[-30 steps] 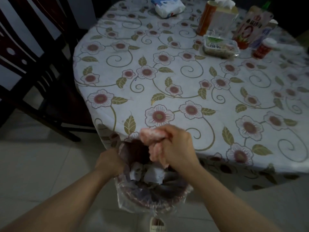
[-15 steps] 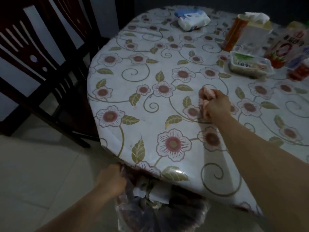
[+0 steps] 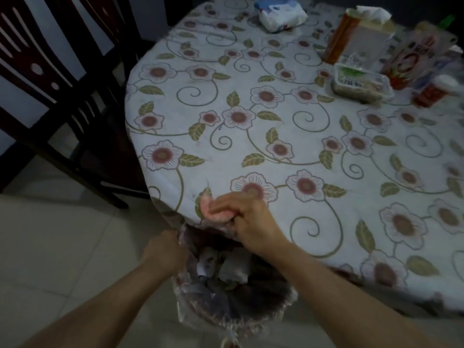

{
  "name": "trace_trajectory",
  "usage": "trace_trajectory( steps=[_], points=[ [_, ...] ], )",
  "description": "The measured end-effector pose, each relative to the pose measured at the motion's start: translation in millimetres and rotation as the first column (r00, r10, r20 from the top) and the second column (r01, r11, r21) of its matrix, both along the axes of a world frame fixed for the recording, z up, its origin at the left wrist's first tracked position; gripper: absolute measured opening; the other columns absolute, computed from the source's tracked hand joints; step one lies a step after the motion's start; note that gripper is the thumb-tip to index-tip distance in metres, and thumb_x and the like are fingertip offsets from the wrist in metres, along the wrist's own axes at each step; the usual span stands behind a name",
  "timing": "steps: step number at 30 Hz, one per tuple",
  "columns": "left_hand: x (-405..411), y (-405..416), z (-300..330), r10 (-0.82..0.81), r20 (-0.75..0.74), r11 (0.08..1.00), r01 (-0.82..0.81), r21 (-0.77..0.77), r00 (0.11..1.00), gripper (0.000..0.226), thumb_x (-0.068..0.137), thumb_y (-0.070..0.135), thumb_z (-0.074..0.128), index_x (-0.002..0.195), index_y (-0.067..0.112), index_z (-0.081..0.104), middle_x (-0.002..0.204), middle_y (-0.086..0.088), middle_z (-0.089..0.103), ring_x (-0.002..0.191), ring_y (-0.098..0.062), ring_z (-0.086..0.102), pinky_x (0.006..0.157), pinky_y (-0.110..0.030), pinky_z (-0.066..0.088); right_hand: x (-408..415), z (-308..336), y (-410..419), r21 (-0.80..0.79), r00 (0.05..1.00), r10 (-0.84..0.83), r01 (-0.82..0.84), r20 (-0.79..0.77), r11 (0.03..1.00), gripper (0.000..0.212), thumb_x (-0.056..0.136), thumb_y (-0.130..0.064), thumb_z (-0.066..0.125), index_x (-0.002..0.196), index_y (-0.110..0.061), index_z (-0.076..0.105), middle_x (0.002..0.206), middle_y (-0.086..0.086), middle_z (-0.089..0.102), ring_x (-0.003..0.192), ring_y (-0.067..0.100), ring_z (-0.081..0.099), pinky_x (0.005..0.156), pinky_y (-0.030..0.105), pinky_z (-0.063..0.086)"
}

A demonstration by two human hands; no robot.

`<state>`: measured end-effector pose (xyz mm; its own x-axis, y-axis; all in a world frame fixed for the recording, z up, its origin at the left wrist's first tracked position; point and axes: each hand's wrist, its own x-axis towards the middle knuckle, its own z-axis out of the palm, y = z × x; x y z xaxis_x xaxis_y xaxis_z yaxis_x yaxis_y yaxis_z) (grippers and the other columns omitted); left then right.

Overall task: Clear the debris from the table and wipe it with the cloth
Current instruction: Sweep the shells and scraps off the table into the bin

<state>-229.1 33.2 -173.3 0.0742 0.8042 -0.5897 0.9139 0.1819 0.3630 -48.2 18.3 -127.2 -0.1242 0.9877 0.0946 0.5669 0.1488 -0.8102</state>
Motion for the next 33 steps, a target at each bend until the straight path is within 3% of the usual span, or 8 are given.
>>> trace_trajectory(
  steps=[6, 8, 12, 17, 21, 26, 29, 33],
  points=[
    [-1, -18, 12, -0.015, 0.043, 0.999, 0.013, 0.038, 0.999, 0.009, 0.082, 0.016, 0.054, 0.08, 0.012, 0.062, 0.107, -0.02, 0.068, 0.1, -0.036, 0.063, 0.073, -0.031, 0.046, -33, -19, -95, -0.089, 0.999, -0.033, 0.035, 0.023, 0.995, 0.032, 0.072, -0.018, 0.044, 0.079, -0.005, 0.073, 0.083, 0.002, 0.072, 0.085, 0.009, 0.058, 0.083, 0.019, 0.047],
    [-1, -23, 12, -0.017, 0.042, 0.999, 0.015, 0.047, 0.999, 0.013, 0.081, 0.018, 0.054, 0.084, 0.013, 0.066, 0.107, -0.019, 0.069, 0.1, -0.035, 0.064, 0.075, -0.033, 0.049, -36, -19, -106, -0.069, 0.988, -0.158, 0.157, 0.005, 0.985, 0.037, 0.069, -0.021, 0.041, 0.081, -0.004, 0.072, 0.086, -0.005, 0.067, 0.087, 0.008, 0.059, 0.086, 0.012, 0.046],
    [3, -31, 9, -0.047, 0.026, 0.998, 0.045, 0.051, 0.999, 0.021, 0.081, 0.02, 0.057, 0.096, 0.012, 0.069, 0.112, -0.017, 0.068, 0.105, -0.034, 0.063, 0.073, -0.029, 0.044, -32, -7, -117, -0.074, 0.949, -0.317, 0.316, 0.001, 0.946, 0.034, 0.071, -0.019, 0.045, 0.088, -0.01, 0.073, 0.092, -0.001, 0.069, 0.089, 0.008, 0.063, 0.082, 0.024, 0.052],
    [2, -34, 3, -0.019, 0.035, 0.999, 0.018, 0.033, 0.999, 0.026, 0.081, 0.015, 0.053, 0.102, 0.005, 0.066, 0.109, -0.019, 0.067, 0.101, -0.036, 0.063, 0.072, -0.03, 0.044, 0, 15, -121, 0.105, 0.72, -0.69, 0.683, 0.073, 0.723, 0.034, 0.07, 0.011, 0.052, 0.091, -0.007, 0.07, 0.097, -0.005, 0.057, 0.082, 0.007, 0.054, 0.077, -0.005, 0.034],
    [5, -34, 2, -0.023, 0.016, 0.998, 0.022, 0.056, 1.0, 0.025, 0.085, 0.018, 0.052, 0.104, 0.007, 0.064, 0.112, -0.018, 0.065, 0.104, -0.036, 0.062, 0.071, -0.029, 0.042, 21, -5, -104, 0.043, 0.538, -0.835, 0.837, 0.114, 0.545, 0.03, 0.072, 0.016, 0.048, 0.089, 0.001, 0.068, 0.101, 0.009, 0.046, 0.086, 0.015, 0.043, 0.069, -0.006, 0.029],
    [1, -30, -2, -0.013, 0.015, 0.998, 0.012, 0.055, 1.0, 0.024, 0.083, 0.017, 0.054, 0.102, 0.007, 0.065, 0.111, -0.018, 0.065, 0.103, -0.036, 0.062, 0.071, -0.03, 0.044, -32, -18, -83, -0.049, 0.699, -0.715, 0.715, 0.022, 0.698, 0.028, 0.069, 0.015, 0.053, 0.074, -0.012, 0.059, 0.089, 0.018, 0.054, 0.083, 0.024, 0.054, 0.076, 0.022, 0.046],
    [-2, -28, 0, -0.02, 0.007, 0.998, 0.019, 0.061, 1.0, 0.027, 0.079, 0.018, 0.057, 0.102, 0.008, 0.066, 0.109, -0.019, 0.067, 0.1, -0.036, 0.063, 0.075, -0.033, 0.051, -64, -30, -93, -0.105, 0.83, -0.532, 0.552, 0.168, 0.827, 0.017, 0.075, -0.015, 0.059, 0.069, -0.021, 0.044, 0.077, 0.014, 0.065, 0.073, 0.024, 0.068, 0.08, 0.054, 0.051],
    [-2, -24, 2, -0.041, 0.012, 0.999, 0.041, 0.036, 0.999, 0.031, 0.076, 0.02, 0.061, 0.105, 0.011, 0.066, 0.11, -0.017, 0.066, 0.101, -0.035, 0.063, 0.078, -0.034, 0.053, -69, -47, -99, 0.019, 0.837, -0.473, 0.487, 0.277, 0.873, 0.014, 0.085, -0.031, 0.052, 0.078, -0.019, 0.051, 0.093, 0.006, 0.059, 0.078, 0.022, 0.063, 0.07, 0.048, 0.053]
  ],
)
